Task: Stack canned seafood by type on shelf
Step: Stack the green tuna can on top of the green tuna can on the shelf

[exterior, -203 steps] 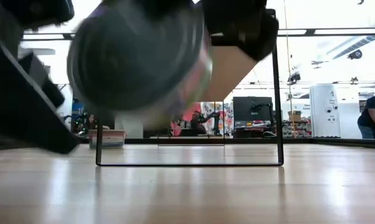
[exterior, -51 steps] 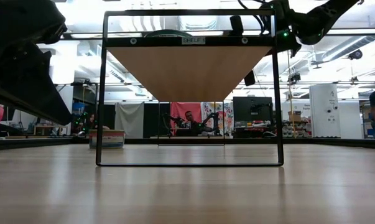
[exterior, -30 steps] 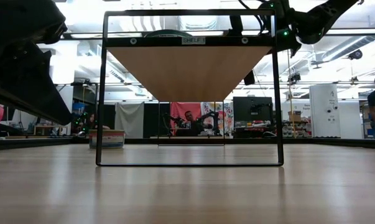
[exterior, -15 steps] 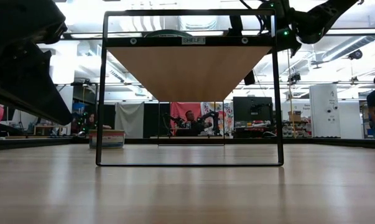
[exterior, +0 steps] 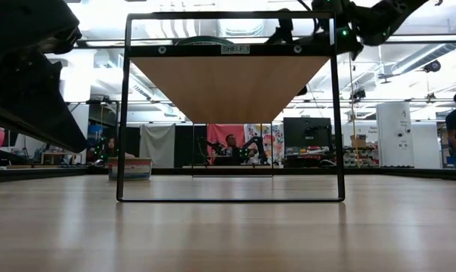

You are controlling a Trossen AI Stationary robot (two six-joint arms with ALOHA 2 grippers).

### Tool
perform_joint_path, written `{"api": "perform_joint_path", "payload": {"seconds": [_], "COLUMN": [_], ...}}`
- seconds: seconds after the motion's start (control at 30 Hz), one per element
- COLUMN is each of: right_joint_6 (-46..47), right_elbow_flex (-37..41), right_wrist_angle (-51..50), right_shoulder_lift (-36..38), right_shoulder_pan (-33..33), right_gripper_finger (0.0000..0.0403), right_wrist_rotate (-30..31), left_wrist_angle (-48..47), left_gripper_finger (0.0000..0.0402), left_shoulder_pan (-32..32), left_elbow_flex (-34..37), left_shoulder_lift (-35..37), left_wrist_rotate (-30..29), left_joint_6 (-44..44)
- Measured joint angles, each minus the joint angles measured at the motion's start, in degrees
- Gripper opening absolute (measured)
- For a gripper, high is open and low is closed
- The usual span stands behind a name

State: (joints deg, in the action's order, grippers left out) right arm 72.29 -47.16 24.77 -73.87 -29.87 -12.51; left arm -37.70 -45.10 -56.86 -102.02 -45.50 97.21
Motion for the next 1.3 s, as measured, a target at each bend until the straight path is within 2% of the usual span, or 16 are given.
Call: {"api": "perform_joint_path", "payload": {"seconds": [0.27,0.57,0.87,1.3], "right_joint_6": [-9.8,-16.4,-16.1,-18.0], "right_elbow_flex": [-9.5,-16.9,-15.2,-15.8], "right_wrist_angle": [-22.5,-33.7,-35.5,-35.2], "right_shoulder_lift": [0.0,0.0,-0.2,-0.3], "right_shoulder_pan": [0.0,0.0,0.9,1.5], "right_gripper_finger": [0.0272,0.0281,0.029,0.0292], "right_wrist_rotate": [-0.3,0.5,-1.4,-0.4], "left_wrist_angle": [0.0,0.0,0.1,0.6], "left_gripper_finger": [0.0,0.0,0.0,0.0], "left_shoulder_pan": [0.0,0.0,0.0,0.0], "left_elbow_flex": [0.0,0.0,0.0,0.0], "left_shoulder_lift": [0.0,0.0,0.0,0.0], "left_wrist_rotate": [0.0,0.0,-0.1,-0.1], "left_joint_6": [0.0,0.0,0.0,0.0]}}
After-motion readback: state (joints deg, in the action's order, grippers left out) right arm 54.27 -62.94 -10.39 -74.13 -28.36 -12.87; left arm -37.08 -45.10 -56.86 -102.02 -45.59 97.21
